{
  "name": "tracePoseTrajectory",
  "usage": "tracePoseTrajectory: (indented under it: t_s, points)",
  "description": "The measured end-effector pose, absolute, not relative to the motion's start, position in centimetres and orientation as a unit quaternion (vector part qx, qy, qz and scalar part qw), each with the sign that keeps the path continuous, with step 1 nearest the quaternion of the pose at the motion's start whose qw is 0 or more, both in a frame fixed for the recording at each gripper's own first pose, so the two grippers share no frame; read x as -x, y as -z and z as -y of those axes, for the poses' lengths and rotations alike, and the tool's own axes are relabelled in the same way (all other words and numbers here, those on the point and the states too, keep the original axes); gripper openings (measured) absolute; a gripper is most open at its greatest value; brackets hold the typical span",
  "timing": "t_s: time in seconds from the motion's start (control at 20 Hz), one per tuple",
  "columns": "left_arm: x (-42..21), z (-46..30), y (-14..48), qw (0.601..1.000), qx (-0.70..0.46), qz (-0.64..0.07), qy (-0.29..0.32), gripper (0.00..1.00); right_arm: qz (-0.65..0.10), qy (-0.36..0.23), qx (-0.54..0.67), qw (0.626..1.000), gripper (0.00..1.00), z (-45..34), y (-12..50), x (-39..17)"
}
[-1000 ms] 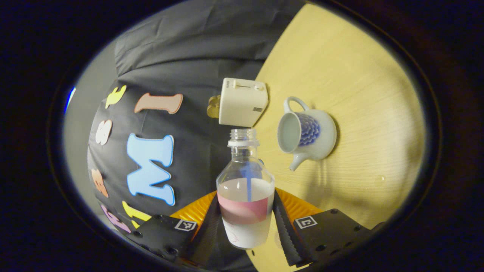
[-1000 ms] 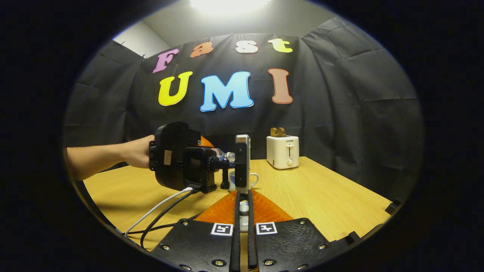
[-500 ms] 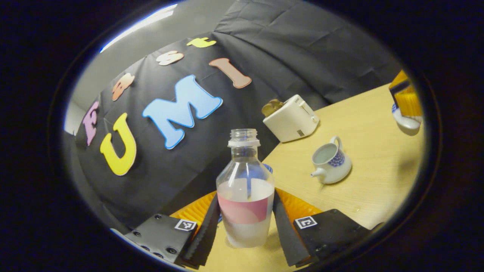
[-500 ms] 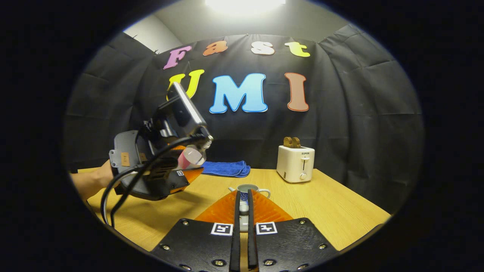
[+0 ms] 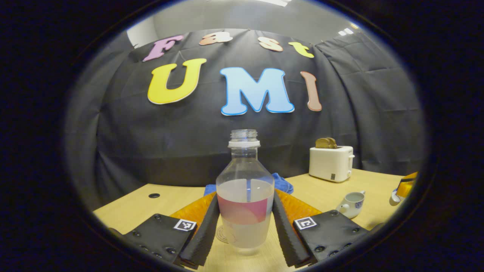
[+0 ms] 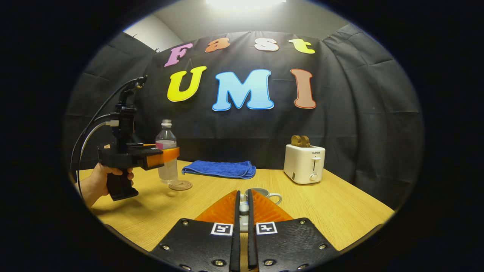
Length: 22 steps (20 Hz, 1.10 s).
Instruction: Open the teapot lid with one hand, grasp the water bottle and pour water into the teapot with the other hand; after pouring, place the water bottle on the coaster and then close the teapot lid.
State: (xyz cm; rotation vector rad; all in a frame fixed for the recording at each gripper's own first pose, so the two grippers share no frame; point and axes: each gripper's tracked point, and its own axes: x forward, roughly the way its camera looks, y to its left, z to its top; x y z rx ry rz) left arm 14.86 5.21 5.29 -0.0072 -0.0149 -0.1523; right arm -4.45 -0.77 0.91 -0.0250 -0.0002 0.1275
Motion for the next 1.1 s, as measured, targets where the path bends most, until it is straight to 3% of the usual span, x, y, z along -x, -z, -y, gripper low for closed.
tracePoseTrajectory:
  t_s: [0.55, 1.1]
  points:
    - [-21.4, -6.8, -1.5, 0.999, 0.015, -0.005, 0.048, 0.84, -0.013, -0.045, 0.002, 0.999, 0.08, 1.3, -0.5, 4.3]
    - [-22.5, -6.5, 0.3, 0.999, 0.002, -0.016, 0.045, 0.85, -0.020, -0.038, -0.004, 0.999, 0.08, 1.5, -0.3, 4.2]
